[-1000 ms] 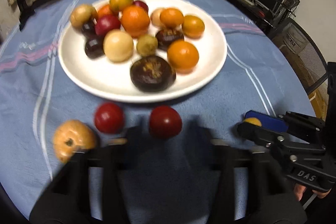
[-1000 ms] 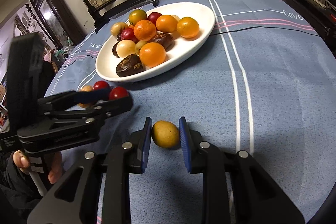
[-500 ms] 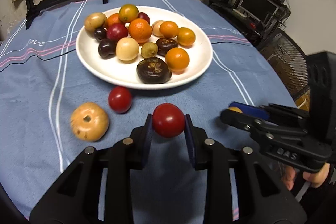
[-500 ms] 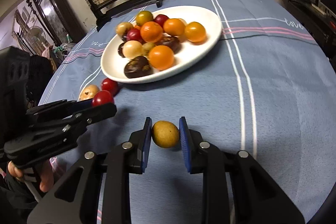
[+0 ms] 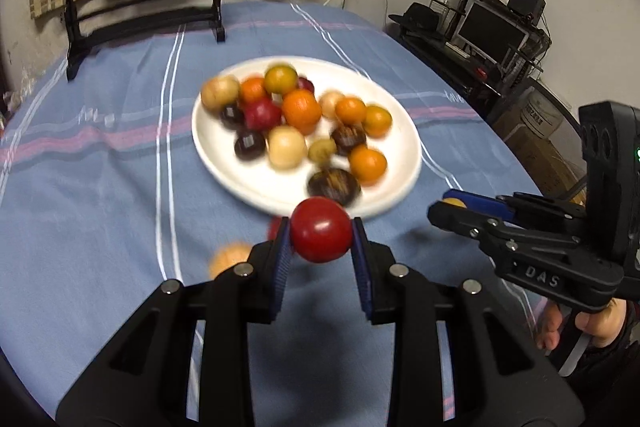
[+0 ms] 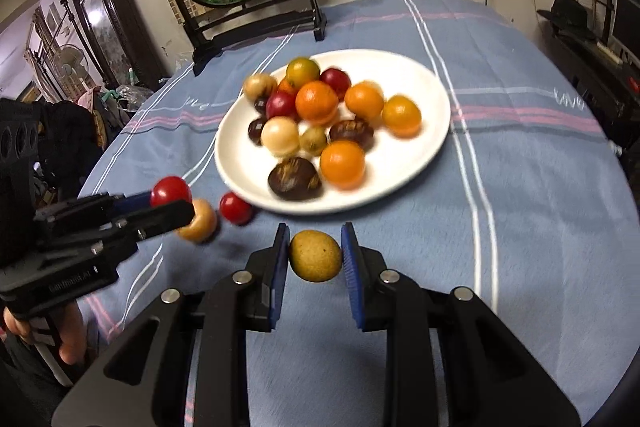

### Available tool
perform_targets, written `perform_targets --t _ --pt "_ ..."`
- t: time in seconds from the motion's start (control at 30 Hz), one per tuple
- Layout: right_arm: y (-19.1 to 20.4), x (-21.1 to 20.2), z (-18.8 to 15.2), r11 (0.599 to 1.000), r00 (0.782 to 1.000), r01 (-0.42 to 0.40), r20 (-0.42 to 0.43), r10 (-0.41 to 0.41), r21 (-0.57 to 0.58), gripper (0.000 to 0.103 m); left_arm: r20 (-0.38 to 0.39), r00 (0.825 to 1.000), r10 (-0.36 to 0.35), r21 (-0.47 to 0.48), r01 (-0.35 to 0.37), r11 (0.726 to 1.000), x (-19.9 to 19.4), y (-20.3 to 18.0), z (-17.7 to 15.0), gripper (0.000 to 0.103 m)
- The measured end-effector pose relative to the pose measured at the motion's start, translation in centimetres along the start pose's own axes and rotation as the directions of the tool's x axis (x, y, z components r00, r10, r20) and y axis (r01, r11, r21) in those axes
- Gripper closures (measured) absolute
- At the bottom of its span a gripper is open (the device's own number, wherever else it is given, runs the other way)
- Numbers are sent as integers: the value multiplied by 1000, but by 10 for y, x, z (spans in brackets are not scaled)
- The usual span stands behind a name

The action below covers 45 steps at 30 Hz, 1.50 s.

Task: Organize fruits
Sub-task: 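Lower the tomato and yellow fruit onto the plate and open both tools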

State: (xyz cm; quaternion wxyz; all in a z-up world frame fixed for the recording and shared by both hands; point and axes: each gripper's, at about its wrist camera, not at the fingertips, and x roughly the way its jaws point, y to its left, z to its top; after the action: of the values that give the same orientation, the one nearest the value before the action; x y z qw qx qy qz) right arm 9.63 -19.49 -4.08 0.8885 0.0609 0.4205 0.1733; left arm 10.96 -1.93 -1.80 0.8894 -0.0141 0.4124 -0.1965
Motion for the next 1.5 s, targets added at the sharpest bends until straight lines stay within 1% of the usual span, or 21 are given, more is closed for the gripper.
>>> perform_targets --t 0.1,0.2,0.3,0.4,0.57,0.6,0.63,0.67,0.7,0.73,0.83,0.97,1.03,1.13,1.23,1.33,1.43,1.5 --pt "-6 9 24 1000 1000 18 9 -18 -16 76 1 1000 18 25 -18 1000 15 3 32 73" --pt "-13 23 49 999 999 43 18 -42 -26 76 -22 1000 3 34 -2 999 40 3 62 73" --pt "-24 42 68 998 998 63 5 -63 -15 76 -41 999 2 44 0 999 67 0 81 73" --pt "-28 54 73 998 998 60 -14 -60 -19 76 -70 998 -12 43 15 999 90 1 91 73" --pt "-30 65 76 997 997 70 -40 -72 -38 76 -96 995 -15 39 19 999 110 3 97 72" --pt "-30 68 76 996 996 74 -46 -76 -40 75 -98 995 -10 33 13 999 111 5 99 70" --pt "-31 69 76 996 996 77 -45 -79 -37 72 -94 996 -9 26 11 1000 110 6 100 60" --pt "-31 70 76 996 996 82 -44 -83 -34 66 -85 996 -6 20 8 1000 109 7 102 52" --pt "-32 70 77 995 994 100 -38 -101 -30 50 -66 998 -1 14 2 1000 104 9 103 43" --pt "-32 68 77 993 993 112 -26 -113 -31 45 -48 999 1 10 0 1000 97 10 105 43" --pt "-31 56 78 993 993 117 4 -117 -35 45 -18 1000 -1 -2 1 1000 79 14 108 42" --pt "-26 33 73 993 993 114 39 -113 -26 45 33 999 -14 -23 14 1000 44 16 98 36" --pt "-20 20 65 994 993 111 48 -109 -27 45 64 998 -3 -21 4 1000 24 15 84 34" --pt "-13 6 50 995 994 101 51 -100 -20 45 85 996 18 -32 -15 999 2 15 59 31" --pt "-2 -6 30 996 996 83 46 -83 -13 45 78 996 43 -53 -39 998 -11 17 29 30" --pt "10 -12 14 998 997 70 32 -69 -12 45 56 998 42 -68 -38 997 -17 19 7 30" --pt "22 -14 0 998 998 60 17 -60 -14 45 50 998 43 -79 -39 996 -23 22 -10 30" --pt "30 -15 -8 998 998 54 7 -54 -13 45 48 997 57 -87 -53 995 -26 26 -20 27"
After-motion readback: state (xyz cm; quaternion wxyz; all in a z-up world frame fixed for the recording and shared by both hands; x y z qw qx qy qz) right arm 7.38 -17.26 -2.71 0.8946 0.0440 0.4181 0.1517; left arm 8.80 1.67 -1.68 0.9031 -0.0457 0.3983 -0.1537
